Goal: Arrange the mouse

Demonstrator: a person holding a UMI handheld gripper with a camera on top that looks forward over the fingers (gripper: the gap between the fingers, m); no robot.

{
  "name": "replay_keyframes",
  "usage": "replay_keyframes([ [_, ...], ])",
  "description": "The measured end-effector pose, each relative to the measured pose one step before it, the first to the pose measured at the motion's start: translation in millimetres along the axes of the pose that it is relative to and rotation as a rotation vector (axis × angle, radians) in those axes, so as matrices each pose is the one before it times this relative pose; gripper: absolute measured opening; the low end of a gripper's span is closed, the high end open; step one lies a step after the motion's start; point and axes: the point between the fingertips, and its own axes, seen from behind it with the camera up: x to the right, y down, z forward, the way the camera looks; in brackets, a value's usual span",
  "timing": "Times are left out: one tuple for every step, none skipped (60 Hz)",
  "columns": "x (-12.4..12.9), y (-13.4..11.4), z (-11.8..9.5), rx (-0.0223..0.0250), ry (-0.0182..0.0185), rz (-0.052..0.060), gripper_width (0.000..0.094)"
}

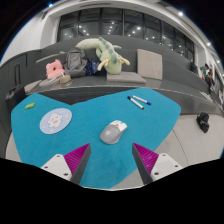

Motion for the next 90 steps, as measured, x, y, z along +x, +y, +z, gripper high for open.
replay_keyframes([
  [-0.93,-0.10,3.96,0.00363,-0.00174,-0.0007,0.0855],
  [-0.66,0.26,3.77,0.00332,-0.00187,-0.0003,0.0856],
  [-1.00,0.69,3.79,0.00252,-0.00205,0.0003,0.0856],
  [-0.99,0.76,3.86,0.00134,-0.00243,0.0001,0.0854],
  [0.23,1.65,5.99,-0.00064,-0.00344,0.0008,0.0852],
  [-0.44,1.12,3.42,-0.00276,-0.00048,0.0005,0.0855],
  [-1.13,1.56,3.96,-0.00299,-0.00031,0.0010,0.0855],
  [-0.75,1.67,3.98,-0.00308,-0.00046,0.0007,0.0854],
  [-0.59,1.56,3.92,-0.00238,-0.00124,0.0003,0.0854],
  [-0.76,1.07,4.20,-0.00121,-0.00142,-0.0001,0.0854],
  [-0.85,0.81,3.74,-0.00067,-0.00136,-0.0004,0.0854],
  [-0.80,1.52,4.49,0.00122,-0.00035,-0.0008,0.0854],
  [-1.15,0.43,4.19,-0.00018,-0.00084,-0.0013,0.0854],
  [-0.97,0.42,4.00,0.00045,-0.00096,-0.0020,0.0854],
  [-0.69,0.24,3.93,0.00073,-0.00066,-0.0021,0.0853],
  [-0.40,0.10,4.03,0.00067,0.00022,-0.0022,0.0854],
  [-0.72,0.13,3.76,-0.00066,0.00043,-0.0014,0.0855],
  [-0.72,0.25,3.87,-0.00119,-0.00075,-0.0018,0.0854],
  [-1.18,-0.07,3.82,-0.00076,-0.00229,-0.0021,0.0854],
  [-1.21,-0.60,3.78,0.00075,-0.00298,-0.0015,0.0854],
  [-0.87,-0.95,4.04,0.00070,-0.00193,-0.0010,0.0854],
  [-0.50,-0.62,3.84,0.00045,-0.00027,-0.0012,0.0853],
  [-0.34,-0.79,3.71,0.00040,0.00105,-0.0019,0.0852],
  [0.43,-0.90,3.60,0.00057,0.00044,-0.0035,0.0854],
  [-0.19,-1.10,3.76,0.00033,0.00051,-0.0030,0.0853],
  [-0.38,-0.81,3.90,-0.00053,-0.00016,-0.0022,0.0853],
  [-0.48,-0.62,3.72,-0.00190,-0.00041,-0.0008,0.0853],
  [-0.32,-0.70,4.00,-0.00243,-0.00035,0.0005,0.0854],
  [-0.43,-0.66,3.94,-0.00298,0.00015,0.0005,0.0855],
  [-1.28,-0.73,5.43,-0.00300,0.00025,0.0005,0.0854],
  [0.41,-0.11,4.07,-0.00583,0.00194,0.0018,0.0855],
  [1.91,-0.99,3.56,-0.00192,0.00844,0.0015,0.0859],
  [1.62,-1.85,3.38,0.00175,0.00805,0.0005,0.0862],
  [0.36,-2.30,3.42,0.00233,0.00386,-0.0007,0.0867],
  [1.00,-1.74,1.60,0.00126,0.00224,-0.0012,0.0865],
  [-0.28,-1.42,2.36,0.00000,0.00105,-0.0011,0.0865],
  [-0.13,-1.35,2.59,-0.00082,0.00087,-0.0003,0.0864],
  [-0.27,-1.68,2.63,-0.00028,0.00011,0.0012,0.0866],
  [0.24,-1.86,2.28,0.00100,0.00004,0.0018,0.0865],
  [-0.61,-2.33,2.80,0.00175,-0.00021,0.0019,0.0865],
  [-0.35,-1.86,2.87,0.00033,-0.00024,0.0007,0.0864],
  [0.00,-1.50,2.75,-0.00034,0.00043,-0.0003,0.0865],
  [0.01,-2.31,4.46,0.00024,0.00144,-0.0027,0.0866],
  [0.71,-2.42,3.05,-0.00010,0.00129,-0.0021,0.0865],
  [0.57,-1.71,2.62,0.00092,0.00127,-0.0033,0.0864],
  [0.41,-1.78,2.72,0.00065,0.00113,-0.0033,0.0864],
  [0.09,-1.89,2.66,0.00061,0.00087,-0.0034,0.0862],
  [-0.24,-1.87,2.45,0.00020,0.00061,-0.0029,0.0864],
  [-0.26,-1.56,2.69,-0.00037,0.00073,-0.0029,0.0864],
  [-0.33,-1.73,2.46,-0.00005,0.00059,-0.0031,0.0864],
  [-0.60,-1.80,2.37,0.00056,-0.00001,-0.0037,0.0863],
  [-0.33,-1.68,1.89,0.00087,0.00014,-0.0031,0.0865],
  [-0.70,-1.55,2.00,0.00035,0.00014,-0.0012,0.0864],
  [-2.56,-0.65,2.22,-0.00010,0.00042,0.0013,0.0865],
  [-0.29,-1.41,1.61,-0.00075,-0.00007,0.0020,0.0865],
  [-0.50,-1.01,1.20,-0.00136,-0.00010,0.0015,0.0865],
  [-0.17,-1.02,1.45,-0.00147,0.00041,0.0009,0.0866],
  [-0.51,-0.98,1.36,-0.00084,0.00060,0.0007,0.0865],
  [-0.70,-1.16,1.19,-0.00046,0.00030,0.0007,0.0865],
  [-1.03,-0.98,1.40,-0.00014,-0.00019,0.0003,0.0865],
  [-1.47,-1.46,1.30,-0.00094,-0.00091,-0.0010,0.0866],
  [-1.02,-1.03,0.92,-0.00004,-0.00030,-0.0027,0.0868],
  [-0.63,-0.79,0.92,-0.00050,-0.00052,-0.0041,0.0867],
  [-0.46,-0.43,0.80,-0.00130,0.00028,-0.0043,0.0865],
  [-0.44,-0.58,1.09,-0.00110,0.00072,-0.0033,0.0865],
  [-0.43,-0.75,0.97,-0.00085,0.00049,-0.0013,0.0866],
  [-0.28,-0.49,0.84,-0.00076,0.00048,0.0014,0.0856],
  [-0.48,-0.30,0.74,-0.00209,0.00007,0.0031,0.0864],
  [0.29,0.43,0.39,-0.00284,0.00026,0.0043,0.0864],
  [0.01,0.07,0.67,-0.00324,0.00064,0.0050,0.0865],
  [-0.05,-0.04,0.65,-0.00128,0.00071,0.0052,0.0866],
  [-0.28,-0.16,0.75,-0.00106,-0.00022,0.0051,0.0861],
  [0.05,0.13,0.42,-0.00144,0.00039,0.0038,0.0853],
  [0.22,-0.02,0.60,-0.00144,0.00068,0.0017,0.0829],
  [0.50,-0.34,0.61,-0.00068,0.00191,-0.0012,0.0742],
  [1.58,-0.54,0.36,-0.00023,0.00482,-0.0042,0.0656],
  [2.39,-0.37,0.39,-0.00106,0.00965,-0.0077,0.0569],
  [0.06,-1.70,-0.19,0.00418,0.00142,-0.0034,0.0483],
  [1.11,-2.43,-1.98,0.00545,0.00215,-0.0006,0.0476],
  [0.16,-0.55,-0.28,-0.00125,0.00414,-0.0047,0.0463],
  [-1.33,-2.19,-0.71,0.00366,-0.00241,-0.0061,0.0411],
  [0.03,-1.85,-0.95,0.00142,0.00403,-0.0042,0.0403],
  [-0.20,-1.56,-0.82,0.00051,0.00283,-0.0058,0.0384],
  [-0.61,-2.08,-1.37,0.00104,0.00145,-0.0043,0.0376],
  [-1.76,-3.09,-1.60,0.00429,-0.00285,-0.0040,0.0377],
  [-2.38,-4.07,-2.15,0.00750,-0.00619,-0.0038,0.0343],
  [-2.01,-4.20,-2.90,0.01111,-0.00222,-0.0016,0.0341],
  [-0.96,-5.67,-2.87,0.01170,0.00010,-0.0017,0.0340],
  [-0.87,-5.32,-1.90,0.01177,0.00545,-0.0015,0.0339],
  [-0.81,-5.42,-2.72,0.00635,0.00401,-0.0040,0.0339],
])
